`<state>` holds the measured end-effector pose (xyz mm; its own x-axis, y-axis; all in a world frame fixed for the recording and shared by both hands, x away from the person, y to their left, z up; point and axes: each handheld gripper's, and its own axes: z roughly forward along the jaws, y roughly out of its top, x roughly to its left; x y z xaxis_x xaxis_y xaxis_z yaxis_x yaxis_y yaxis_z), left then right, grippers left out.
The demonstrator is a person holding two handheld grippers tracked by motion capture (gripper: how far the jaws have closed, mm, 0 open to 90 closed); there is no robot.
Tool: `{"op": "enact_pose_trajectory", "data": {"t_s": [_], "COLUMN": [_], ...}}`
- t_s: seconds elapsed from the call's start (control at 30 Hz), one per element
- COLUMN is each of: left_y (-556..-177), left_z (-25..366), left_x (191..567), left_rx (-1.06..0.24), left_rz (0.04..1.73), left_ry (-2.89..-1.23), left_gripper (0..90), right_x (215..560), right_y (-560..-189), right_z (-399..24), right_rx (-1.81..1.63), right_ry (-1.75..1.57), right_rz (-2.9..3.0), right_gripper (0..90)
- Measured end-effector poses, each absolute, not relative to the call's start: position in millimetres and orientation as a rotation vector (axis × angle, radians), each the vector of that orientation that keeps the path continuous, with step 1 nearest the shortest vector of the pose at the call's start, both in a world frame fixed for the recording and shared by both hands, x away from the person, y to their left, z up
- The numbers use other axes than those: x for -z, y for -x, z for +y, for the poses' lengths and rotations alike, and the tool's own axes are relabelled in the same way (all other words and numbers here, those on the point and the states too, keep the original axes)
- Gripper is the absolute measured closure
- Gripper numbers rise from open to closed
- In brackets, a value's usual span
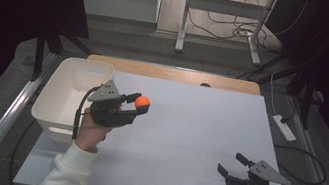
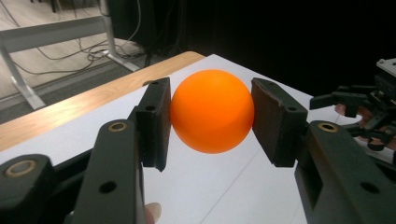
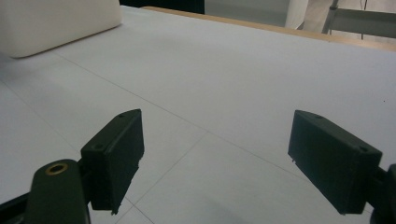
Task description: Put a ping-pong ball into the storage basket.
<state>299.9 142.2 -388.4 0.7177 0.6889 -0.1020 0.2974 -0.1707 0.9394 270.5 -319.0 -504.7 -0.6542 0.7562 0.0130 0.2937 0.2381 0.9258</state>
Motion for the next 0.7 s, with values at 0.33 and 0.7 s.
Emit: {"op": "enact_pose_trajectory", "data": {"t_s": [0.33,0.7], "left_y": [-302.6,-304.1], "left_z": [151.1,164.2], "left_x": [385.3,380.1], "left_rx": [-0.440,-0.493], "left_rz": [0.806,0.843], "left_ry": [-1.737,-1.724], "left_gripper": [50.6,50.6], "right_x": [504.9,504.8], "right_y": [-270.7,-270.5], "right_z": [-318.8,-319.0], "right_rx": [-1.397,-1.394], "right_ry": [-0.963,-0.960], "right_rz": [2.076,2.078], "right_gripper": [18.7,18.7]}}
